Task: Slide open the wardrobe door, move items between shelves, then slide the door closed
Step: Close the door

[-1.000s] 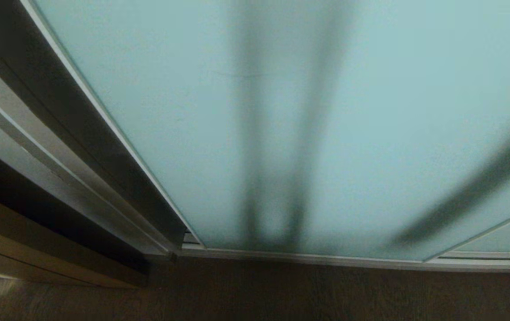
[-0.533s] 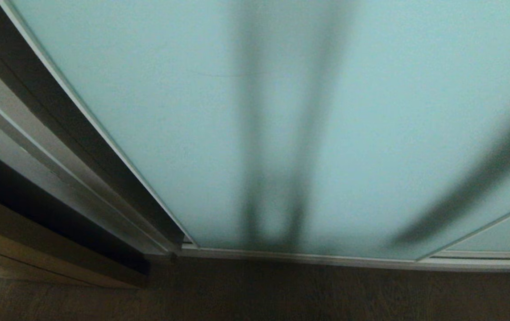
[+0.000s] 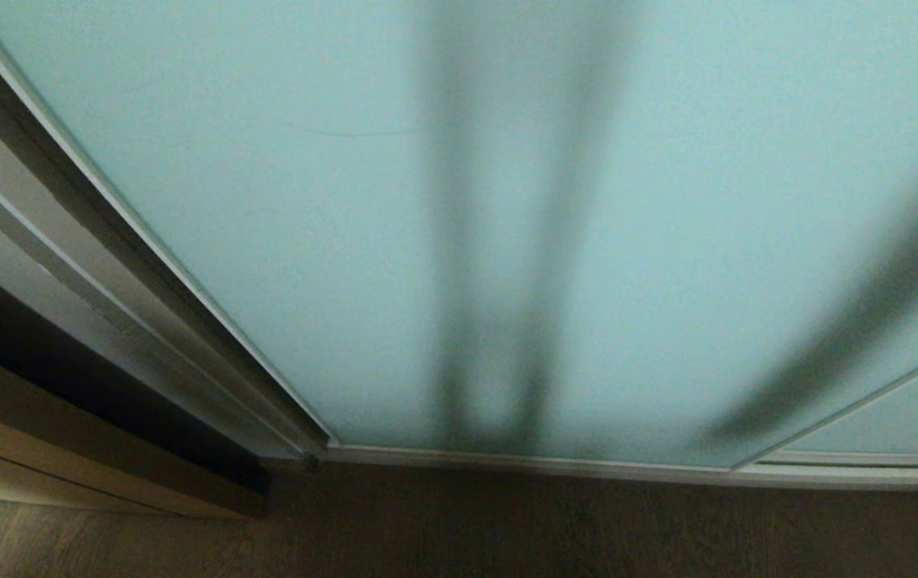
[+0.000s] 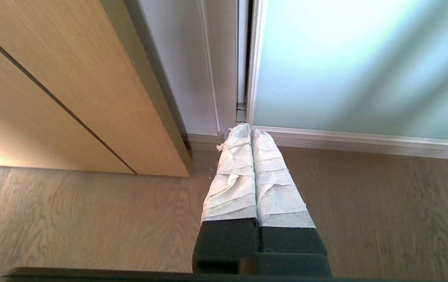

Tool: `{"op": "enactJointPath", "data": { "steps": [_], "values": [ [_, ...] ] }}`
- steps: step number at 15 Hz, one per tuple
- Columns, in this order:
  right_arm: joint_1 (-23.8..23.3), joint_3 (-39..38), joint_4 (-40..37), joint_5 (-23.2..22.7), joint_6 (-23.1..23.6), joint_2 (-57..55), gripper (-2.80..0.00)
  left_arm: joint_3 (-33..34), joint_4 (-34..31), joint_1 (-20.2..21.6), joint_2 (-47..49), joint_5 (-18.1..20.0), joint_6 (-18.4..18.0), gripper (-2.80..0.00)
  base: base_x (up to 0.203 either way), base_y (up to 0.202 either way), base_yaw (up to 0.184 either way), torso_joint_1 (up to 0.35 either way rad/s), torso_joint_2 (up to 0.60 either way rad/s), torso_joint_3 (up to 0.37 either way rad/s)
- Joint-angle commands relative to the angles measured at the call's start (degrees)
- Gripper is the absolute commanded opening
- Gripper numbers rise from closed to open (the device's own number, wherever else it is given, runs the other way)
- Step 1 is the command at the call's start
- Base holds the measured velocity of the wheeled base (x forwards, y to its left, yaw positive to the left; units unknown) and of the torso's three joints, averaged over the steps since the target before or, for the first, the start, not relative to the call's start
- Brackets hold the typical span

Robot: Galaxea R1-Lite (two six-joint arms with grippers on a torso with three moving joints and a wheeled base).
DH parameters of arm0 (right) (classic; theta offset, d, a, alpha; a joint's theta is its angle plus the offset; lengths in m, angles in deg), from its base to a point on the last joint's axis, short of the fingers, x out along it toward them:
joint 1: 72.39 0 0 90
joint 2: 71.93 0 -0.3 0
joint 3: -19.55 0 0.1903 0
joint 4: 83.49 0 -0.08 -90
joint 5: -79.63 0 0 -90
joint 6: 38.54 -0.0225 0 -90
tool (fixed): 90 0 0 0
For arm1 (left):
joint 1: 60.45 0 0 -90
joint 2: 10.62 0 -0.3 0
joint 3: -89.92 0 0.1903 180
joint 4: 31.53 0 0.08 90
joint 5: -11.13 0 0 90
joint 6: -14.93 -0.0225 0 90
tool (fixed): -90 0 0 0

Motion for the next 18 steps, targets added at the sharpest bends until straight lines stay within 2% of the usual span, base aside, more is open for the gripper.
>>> {"op": "enactJointPath", "data": {
  "steps": [1, 6, 8, 14, 18],
  "values": [
    [0.4, -1.3, 0.1, -0.2, 0.2, 1.7, -2.8, 0.0, 0.0, 0.1, 0.1, 0.0, 0.0, -2.8, 0.0, 0.0, 0.0, 0.0, 0.0, 0.0],
    [0.0, -0.1, 1.3, -0.1, 0.5, 2.0, -2.8, 0.0, 0.0, 0.1, 0.1, 0.0, 0.0, -2.8, 0.0, 0.0, 0.0, 0.0, 0.0, 0.0],
    [-1.7, -0.3, 3.9, 0.2, 0.5, 2.9, -2.8, 0.0, 0.0, 0.1, 0.1, 0.0, 0.0, -2.8, 0.0, 0.0, 0.0, 0.0, 0.0, 0.0],
    [-12.3, 0.5, 21.5, 0.3, 0.3, 6.2, -2.8, 0.0, 0.0, 0.1, 0.1, 0.0, 0.0, -2.8, 0.0, 0.0, 0.0, 0.0, 0.0, 0.0],
    [-17.4, 6.7, 23.1, 1.3, 0.3, 9.4, -2.8, 0.0, 0.0, 0.1, 0.1, 0.0, 0.0, -2.8, 0.0, 0.0, 0.0, 0.0, 0.0, 0.0]
  ]
}}
